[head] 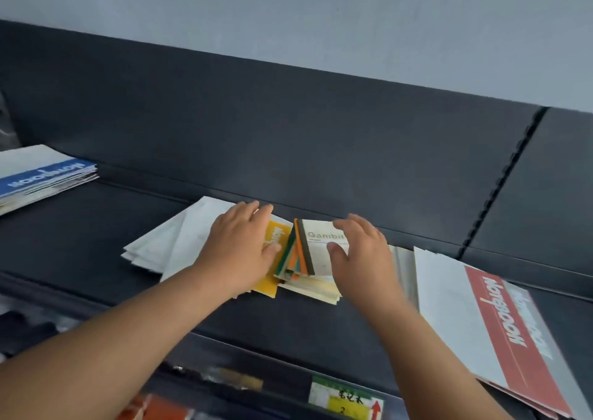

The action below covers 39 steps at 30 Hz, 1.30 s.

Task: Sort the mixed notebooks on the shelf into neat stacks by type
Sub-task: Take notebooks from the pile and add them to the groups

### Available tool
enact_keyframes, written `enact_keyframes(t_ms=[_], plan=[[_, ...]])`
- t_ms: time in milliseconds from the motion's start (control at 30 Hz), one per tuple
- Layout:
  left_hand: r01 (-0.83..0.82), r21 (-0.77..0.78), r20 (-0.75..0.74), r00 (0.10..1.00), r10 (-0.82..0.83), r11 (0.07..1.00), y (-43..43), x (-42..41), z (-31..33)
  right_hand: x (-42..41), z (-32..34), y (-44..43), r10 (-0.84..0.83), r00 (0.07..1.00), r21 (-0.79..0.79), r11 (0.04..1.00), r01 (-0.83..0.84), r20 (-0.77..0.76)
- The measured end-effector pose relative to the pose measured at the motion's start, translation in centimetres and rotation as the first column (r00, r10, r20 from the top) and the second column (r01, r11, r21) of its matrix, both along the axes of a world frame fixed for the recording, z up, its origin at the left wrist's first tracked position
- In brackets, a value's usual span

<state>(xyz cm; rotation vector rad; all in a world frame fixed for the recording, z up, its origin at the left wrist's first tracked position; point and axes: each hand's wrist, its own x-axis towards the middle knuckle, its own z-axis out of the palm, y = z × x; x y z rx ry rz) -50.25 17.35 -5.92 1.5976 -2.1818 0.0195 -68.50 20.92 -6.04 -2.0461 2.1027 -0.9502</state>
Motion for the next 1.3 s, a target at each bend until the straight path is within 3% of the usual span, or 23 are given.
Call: enact_keyframes(t_ms=[200, 700, 1300], plan=[[-0.116, 0.013, 0.021, 0.993, 0.116, 0.993, -1.1, 9.4, -0.4, 8.9, 0.4, -1.7, 0.146, 0.989, 0.015, 0.989, -0.146, 0.000], [-0.317, 0.003, 0.142, 0.939, 0.313, 0.948, -1.9, 38.8, -0.8, 35.8, -1.2, -7.1, 0.245, 0.949, 0.141, 0.965, -0.220, -0.196], [-0.498, 0.080, 0.095, 0.866, 0.491, 0.863, -10.7, 54.9, -0.9, 51.5, -2.6, -19.9, 0.358, 0.916, 0.291, 0.870, -0.398, 0.181]])
